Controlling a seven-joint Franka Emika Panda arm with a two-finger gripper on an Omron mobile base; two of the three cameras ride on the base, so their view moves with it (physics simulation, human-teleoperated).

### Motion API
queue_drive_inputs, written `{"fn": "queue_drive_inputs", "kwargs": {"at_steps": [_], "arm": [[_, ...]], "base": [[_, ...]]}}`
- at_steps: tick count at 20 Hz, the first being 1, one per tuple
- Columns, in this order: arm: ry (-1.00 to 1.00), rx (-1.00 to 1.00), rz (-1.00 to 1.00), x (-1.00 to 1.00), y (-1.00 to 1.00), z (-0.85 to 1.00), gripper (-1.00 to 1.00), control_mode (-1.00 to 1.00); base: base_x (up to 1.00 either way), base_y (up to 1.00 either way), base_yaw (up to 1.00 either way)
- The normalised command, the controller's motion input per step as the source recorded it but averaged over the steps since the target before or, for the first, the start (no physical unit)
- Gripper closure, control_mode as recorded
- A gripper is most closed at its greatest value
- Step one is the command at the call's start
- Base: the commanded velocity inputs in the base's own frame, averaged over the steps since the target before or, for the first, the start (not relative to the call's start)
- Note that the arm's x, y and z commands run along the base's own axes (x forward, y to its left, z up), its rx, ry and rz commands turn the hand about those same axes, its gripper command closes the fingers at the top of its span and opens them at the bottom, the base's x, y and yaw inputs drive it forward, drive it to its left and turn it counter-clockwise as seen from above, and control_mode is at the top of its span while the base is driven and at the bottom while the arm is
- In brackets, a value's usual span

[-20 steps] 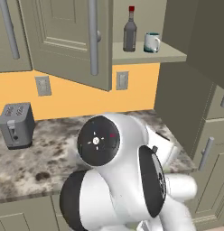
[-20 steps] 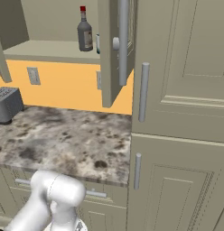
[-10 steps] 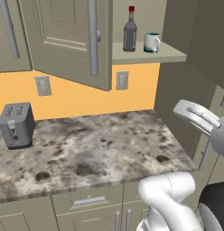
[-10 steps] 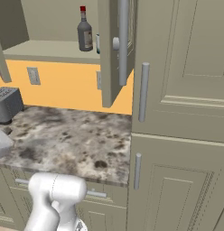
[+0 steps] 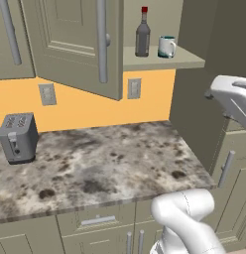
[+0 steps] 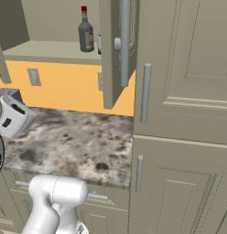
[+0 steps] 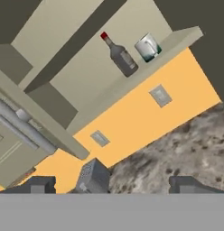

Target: Open the cabinet directly in front. Then move the liquor and the mug to the dining counter with the jar on it.

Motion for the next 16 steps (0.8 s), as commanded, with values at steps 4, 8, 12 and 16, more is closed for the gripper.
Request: {"fn": "queue_drive_inputs", "kwargs": {"at_steps": [4, 8, 12, 16], "arm": [[-0.08, 0.05, 0.19, 0.82, 0.0, 0.15, -1.0, -1.0], [-0.1, 0.0, 0.14, 0.96, 0.16, 0.0, -1.0, -1.0], [-0.1, 0.02, 0.15, 1.0, 0.29, 0.0, -1.0, -1.0], [-0.05, 0.03, 0.22, 0.99, 0.69, 0.0, -1.0, -1.0]], "base": [[0.0, 0.0, 0.0], [0.0, 0.0, 0.0], [0.0, 0.0, 0.0], [0.0, 0.0, 0.0]]}}
